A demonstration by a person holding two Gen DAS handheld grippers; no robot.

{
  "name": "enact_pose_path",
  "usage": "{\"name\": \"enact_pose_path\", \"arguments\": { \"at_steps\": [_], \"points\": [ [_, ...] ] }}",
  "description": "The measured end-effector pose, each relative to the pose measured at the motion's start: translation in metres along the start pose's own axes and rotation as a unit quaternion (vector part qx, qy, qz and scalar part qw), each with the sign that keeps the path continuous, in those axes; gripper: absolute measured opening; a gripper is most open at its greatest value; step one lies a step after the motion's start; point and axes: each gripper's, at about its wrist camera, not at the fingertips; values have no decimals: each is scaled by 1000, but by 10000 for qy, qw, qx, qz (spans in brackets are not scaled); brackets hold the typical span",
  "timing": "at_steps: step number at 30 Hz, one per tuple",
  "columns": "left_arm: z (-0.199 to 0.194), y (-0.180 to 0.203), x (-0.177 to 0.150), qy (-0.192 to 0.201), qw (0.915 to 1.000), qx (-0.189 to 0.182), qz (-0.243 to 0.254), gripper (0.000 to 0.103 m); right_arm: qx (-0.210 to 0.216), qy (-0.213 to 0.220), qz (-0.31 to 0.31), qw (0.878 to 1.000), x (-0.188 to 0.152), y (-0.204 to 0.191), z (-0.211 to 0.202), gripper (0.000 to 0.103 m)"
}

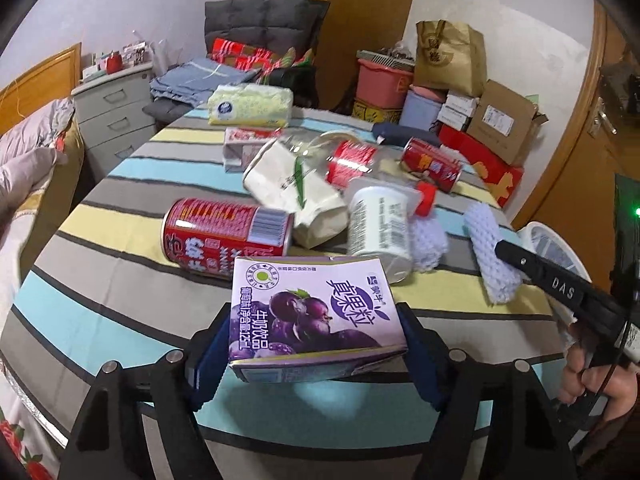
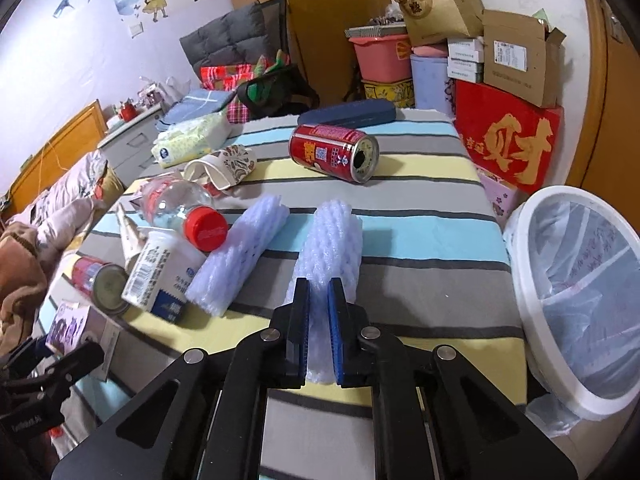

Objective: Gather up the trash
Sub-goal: 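Grasp the purple grape carton with the left tool while the right tool grasps a white foam net, then carry carton and foam net to the wastebasket and open both tools over it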

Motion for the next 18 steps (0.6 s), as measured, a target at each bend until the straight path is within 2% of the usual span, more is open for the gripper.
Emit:
{"name": "enact_pose_path", "arguments": {
  "at_steps": [12, 18],
  "points": [
    [-28, 49, 16, 354, 9979, -341, 420, 77, 88, 431, 163, 9989, 0, 18, -39, 9],
    [-31, 87, 27, 424, 9947, -610, 716, 77, -59, 691, 261, 9972, 2, 34, -61, 9]
  ]
}}
Point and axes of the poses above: each gripper's, at about its wrist camera, not at the fingertips, and z roughly the way its jaws point, y to its right, x to its top, and after that the axes turned 4 degrees about y, right-handed
